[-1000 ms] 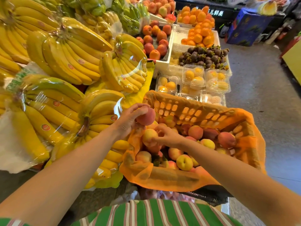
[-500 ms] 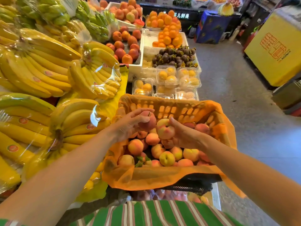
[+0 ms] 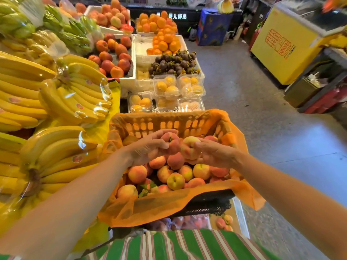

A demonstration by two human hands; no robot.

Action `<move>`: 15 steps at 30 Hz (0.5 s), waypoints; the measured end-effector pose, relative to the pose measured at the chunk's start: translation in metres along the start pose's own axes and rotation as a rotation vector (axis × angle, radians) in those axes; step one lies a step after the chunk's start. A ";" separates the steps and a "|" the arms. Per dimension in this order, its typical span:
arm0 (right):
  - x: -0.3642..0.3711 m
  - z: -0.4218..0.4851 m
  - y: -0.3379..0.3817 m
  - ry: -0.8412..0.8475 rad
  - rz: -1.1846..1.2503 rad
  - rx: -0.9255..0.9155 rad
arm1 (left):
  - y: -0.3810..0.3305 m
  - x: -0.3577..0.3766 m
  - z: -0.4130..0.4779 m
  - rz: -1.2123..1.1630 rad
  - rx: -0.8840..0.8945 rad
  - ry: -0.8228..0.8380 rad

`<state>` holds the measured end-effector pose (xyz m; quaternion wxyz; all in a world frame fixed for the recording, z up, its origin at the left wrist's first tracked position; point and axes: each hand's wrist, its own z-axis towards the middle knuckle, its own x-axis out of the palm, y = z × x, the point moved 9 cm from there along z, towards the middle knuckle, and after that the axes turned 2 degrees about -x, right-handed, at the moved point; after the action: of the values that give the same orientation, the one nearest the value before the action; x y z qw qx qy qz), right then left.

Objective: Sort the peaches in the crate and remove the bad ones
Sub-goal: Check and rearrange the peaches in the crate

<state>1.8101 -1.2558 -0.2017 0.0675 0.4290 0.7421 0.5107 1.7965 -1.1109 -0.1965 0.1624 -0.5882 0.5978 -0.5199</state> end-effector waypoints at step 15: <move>-0.059 -0.012 0.001 -0.105 -1.203 0.248 | 0.022 -0.008 0.035 0.404 -0.199 -0.098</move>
<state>1.8408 -1.3064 -0.2153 0.3297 -0.0356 0.9036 0.2712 1.8148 -1.1238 -0.2318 0.2333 -0.4944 0.7430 -0.3862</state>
